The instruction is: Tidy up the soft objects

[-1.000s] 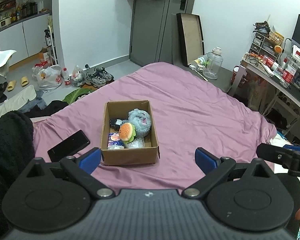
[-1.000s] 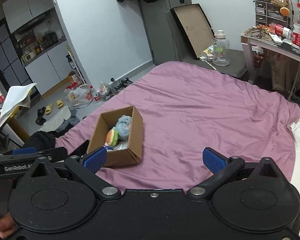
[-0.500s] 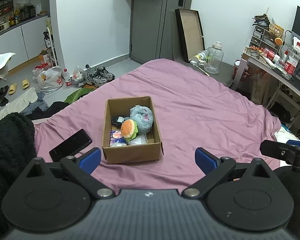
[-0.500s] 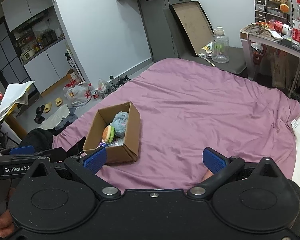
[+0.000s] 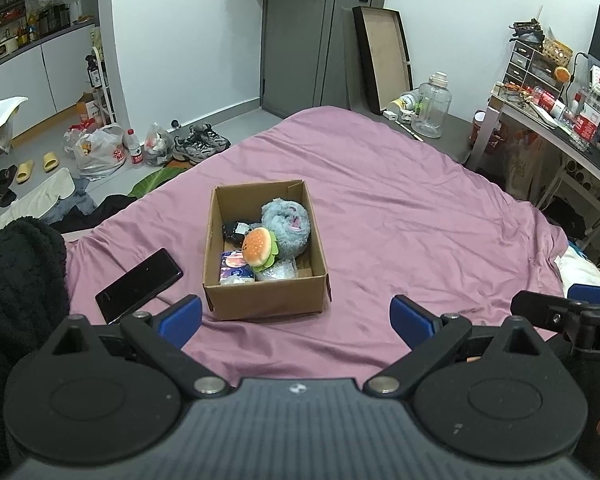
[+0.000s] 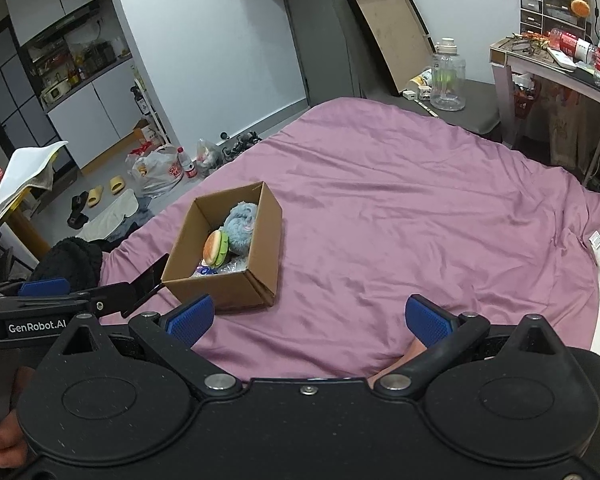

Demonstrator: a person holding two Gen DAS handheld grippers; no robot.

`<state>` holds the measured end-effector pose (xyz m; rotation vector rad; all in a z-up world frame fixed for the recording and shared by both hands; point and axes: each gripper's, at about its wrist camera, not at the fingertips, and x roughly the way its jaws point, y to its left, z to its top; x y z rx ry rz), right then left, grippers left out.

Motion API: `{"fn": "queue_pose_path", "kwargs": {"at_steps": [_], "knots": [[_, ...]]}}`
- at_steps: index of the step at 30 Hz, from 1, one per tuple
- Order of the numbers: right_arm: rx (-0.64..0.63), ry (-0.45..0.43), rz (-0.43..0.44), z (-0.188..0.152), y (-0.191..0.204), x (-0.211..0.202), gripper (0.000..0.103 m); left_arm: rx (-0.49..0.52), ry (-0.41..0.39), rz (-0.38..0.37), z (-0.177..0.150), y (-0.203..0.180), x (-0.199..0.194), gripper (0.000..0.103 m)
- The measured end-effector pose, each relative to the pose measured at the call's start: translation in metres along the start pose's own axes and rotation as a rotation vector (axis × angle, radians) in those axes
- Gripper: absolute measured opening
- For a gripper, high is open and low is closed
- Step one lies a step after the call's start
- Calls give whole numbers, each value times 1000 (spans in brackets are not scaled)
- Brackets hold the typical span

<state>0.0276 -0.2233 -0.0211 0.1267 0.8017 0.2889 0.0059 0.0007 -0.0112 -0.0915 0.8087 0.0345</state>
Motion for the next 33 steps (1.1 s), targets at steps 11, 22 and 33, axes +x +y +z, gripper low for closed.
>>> {"fn": "queue_pose_path", "kwargs": {"at_steps": [11, 22, 33], "knots": [[-8, -5, 2, -2, 3, 0, 103, -8, 2, 3, -1, 3, 1, 99], [-6, -9, -2, -1, 2, 0, 103, -9, 2, 3, -2, 4, 1, 99], [-5, -4, -3, 1, 1, 1, 103, -9, 4, 0, -3, 5, 2, 99]]}}
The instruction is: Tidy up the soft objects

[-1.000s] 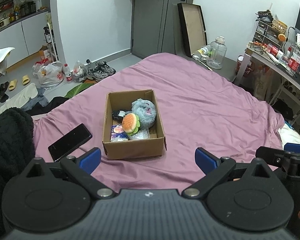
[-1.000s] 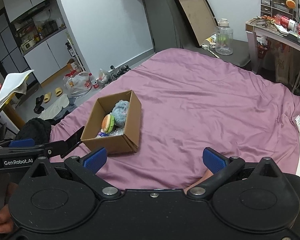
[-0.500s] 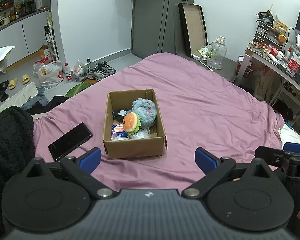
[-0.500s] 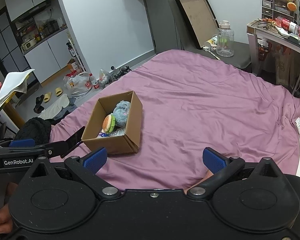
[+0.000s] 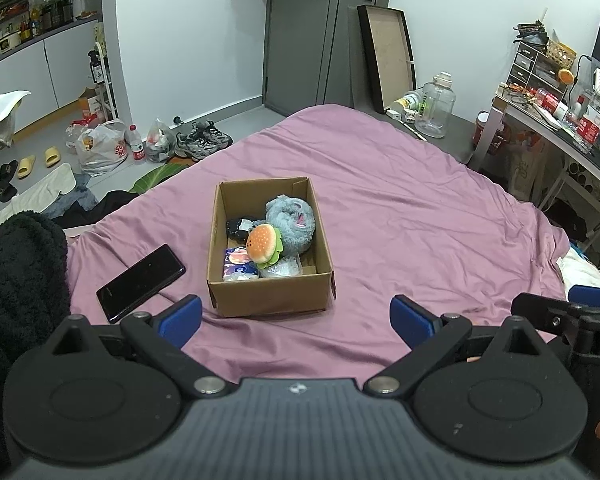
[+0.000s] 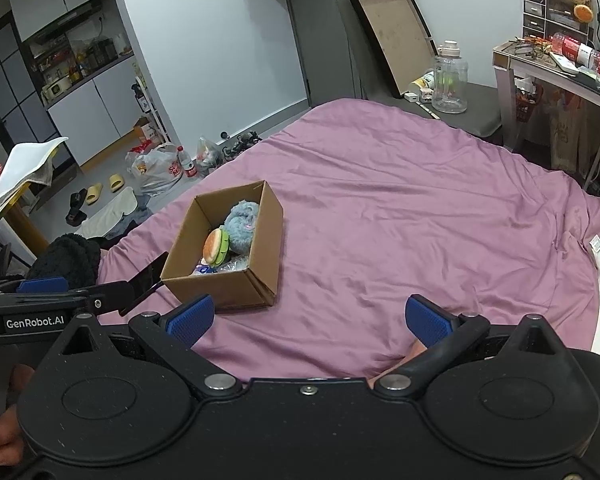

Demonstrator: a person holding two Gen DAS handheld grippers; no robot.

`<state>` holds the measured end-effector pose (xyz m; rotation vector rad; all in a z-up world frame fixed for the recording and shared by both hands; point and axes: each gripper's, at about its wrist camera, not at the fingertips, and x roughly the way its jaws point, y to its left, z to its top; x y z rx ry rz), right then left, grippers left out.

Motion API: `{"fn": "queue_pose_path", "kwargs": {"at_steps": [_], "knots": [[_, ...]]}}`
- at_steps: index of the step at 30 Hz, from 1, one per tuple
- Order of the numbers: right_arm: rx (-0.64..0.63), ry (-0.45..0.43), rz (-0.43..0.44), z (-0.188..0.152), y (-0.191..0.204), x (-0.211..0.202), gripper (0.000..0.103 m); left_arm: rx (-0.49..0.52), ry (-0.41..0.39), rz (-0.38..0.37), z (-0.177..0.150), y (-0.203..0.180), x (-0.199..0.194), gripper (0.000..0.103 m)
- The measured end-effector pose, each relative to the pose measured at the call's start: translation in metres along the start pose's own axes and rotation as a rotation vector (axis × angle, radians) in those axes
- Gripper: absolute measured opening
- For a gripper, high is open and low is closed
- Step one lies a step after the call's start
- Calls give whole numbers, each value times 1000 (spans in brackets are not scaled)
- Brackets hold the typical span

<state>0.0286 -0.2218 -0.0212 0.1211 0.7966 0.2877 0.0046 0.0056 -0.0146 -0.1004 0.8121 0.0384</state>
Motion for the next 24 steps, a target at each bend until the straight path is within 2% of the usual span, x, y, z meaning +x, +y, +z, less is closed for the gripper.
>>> {"fn": "queue_pose_path", "kwargs": {"at_steps": [24], "knots": [[4, -6, -5, 0, -5, 1, 103, 8, -1, 0, 3, 0, -1, 99]]}}
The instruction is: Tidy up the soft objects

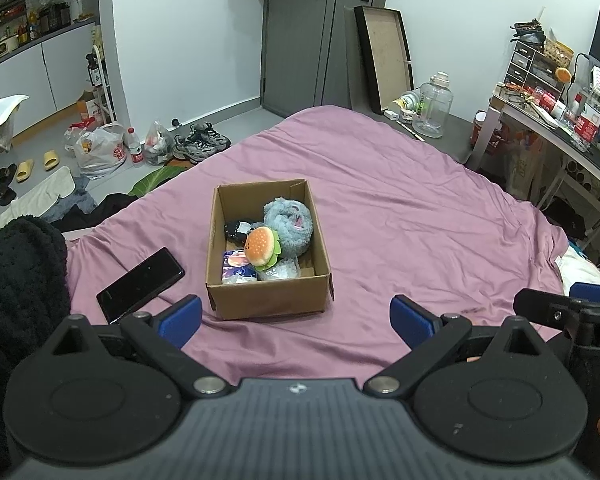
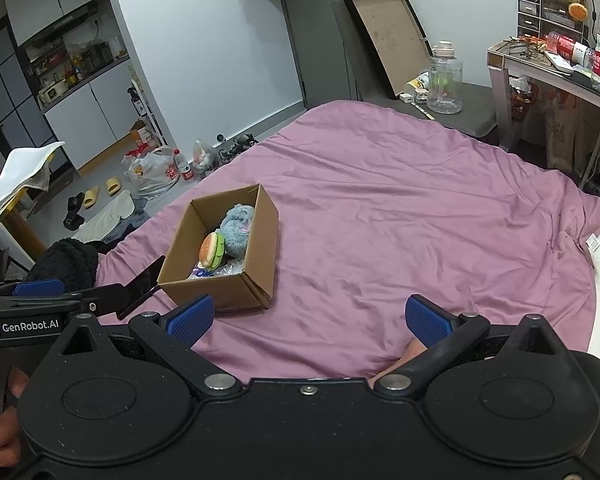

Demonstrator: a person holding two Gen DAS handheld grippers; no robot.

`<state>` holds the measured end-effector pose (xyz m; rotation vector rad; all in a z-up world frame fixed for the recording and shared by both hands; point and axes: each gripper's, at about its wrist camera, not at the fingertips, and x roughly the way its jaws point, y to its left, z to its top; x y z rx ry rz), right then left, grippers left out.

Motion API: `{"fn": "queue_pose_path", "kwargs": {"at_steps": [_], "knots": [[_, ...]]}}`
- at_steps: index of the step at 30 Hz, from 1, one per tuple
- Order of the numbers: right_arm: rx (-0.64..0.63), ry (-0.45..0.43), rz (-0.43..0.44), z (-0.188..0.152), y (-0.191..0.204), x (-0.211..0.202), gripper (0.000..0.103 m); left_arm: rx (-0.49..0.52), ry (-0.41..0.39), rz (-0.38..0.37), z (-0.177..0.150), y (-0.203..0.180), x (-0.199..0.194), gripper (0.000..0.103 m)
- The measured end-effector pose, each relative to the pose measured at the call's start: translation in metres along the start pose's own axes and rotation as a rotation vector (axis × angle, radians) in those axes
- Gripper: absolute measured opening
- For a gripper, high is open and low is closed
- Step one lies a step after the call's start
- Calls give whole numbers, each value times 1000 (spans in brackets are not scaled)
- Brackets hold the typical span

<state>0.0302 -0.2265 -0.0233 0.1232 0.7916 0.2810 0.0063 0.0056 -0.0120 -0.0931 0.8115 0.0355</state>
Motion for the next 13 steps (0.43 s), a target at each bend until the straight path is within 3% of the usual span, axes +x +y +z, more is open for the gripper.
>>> {"fn": "queue_pose_path", "kwargs": {"at_steps": [13], "knots": [[7, 14, -13, 1, -3, 11, 103, 7, 1, 5, 2, -3, 6, 99]]}}
